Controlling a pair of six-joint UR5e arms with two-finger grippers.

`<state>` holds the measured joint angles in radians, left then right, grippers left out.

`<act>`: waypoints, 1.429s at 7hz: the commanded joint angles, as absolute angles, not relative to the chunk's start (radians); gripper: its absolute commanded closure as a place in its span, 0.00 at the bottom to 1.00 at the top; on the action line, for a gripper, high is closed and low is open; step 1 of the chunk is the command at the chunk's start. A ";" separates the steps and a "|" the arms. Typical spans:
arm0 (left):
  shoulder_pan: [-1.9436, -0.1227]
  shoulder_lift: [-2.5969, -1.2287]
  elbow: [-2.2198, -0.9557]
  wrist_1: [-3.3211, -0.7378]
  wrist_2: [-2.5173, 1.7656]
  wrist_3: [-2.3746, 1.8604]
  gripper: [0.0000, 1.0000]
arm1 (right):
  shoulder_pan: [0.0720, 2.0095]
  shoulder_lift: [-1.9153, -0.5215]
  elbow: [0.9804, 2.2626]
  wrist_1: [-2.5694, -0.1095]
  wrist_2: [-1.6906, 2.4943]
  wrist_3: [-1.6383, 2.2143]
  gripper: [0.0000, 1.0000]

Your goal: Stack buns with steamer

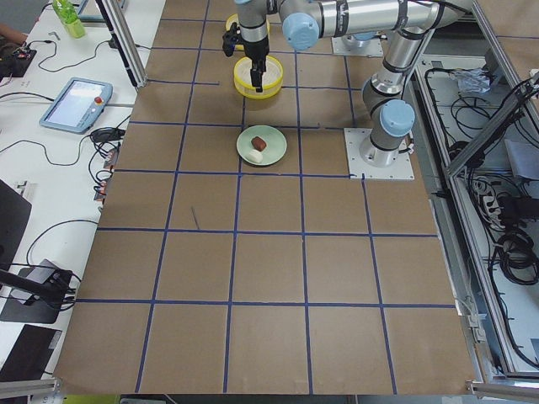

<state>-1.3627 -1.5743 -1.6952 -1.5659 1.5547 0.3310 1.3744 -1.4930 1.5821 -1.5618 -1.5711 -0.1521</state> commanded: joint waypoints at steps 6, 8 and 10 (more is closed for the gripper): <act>-1.244 -1.887 -1.888 -1.085 1.626 0.517 0.03 | 1.195 -1.143 1.755 -2.088 -1.585 -0.423 0.33; -1.244 -1.899 -1.928 -1.072 1.626 0.509 0.35 | 1.195 -1.140 1.764 -2.086 -1.585 -0.423 0.70; -1.244 -1.899 -1.931 -1.075 1.628 0.491 0.84 | 1.195 -1.141 1.761 -2.089 -1.583 -0.423 0.92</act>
<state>-1.2446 -1.8982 -1.9274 -1.0752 1.6268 0.5054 1.1950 -1.1416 1.7616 -2.0882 -1.5836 -0.4233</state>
